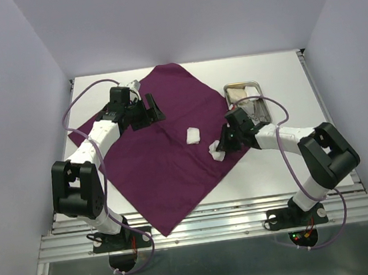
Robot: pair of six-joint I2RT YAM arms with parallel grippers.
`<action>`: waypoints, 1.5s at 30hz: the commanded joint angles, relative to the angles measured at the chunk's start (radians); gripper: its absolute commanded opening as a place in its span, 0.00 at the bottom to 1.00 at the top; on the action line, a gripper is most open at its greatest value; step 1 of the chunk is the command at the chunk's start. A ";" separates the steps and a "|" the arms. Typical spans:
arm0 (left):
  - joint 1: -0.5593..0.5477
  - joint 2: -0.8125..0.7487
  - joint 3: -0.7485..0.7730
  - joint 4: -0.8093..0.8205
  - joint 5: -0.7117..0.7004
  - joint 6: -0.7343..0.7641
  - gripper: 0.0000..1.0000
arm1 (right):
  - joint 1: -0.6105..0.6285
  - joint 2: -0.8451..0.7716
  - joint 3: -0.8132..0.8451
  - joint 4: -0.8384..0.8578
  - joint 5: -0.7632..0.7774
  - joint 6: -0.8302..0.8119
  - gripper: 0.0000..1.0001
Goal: Prepare the surgical pack
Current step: Adjust the medical item in the surgical kit.
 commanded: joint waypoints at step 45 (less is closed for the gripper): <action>0.005 -0.084 0.010 -0.017 -0.077 0.043 0.86 | 0.105 0.132 0.135 0.368 0.340 0.720 0.01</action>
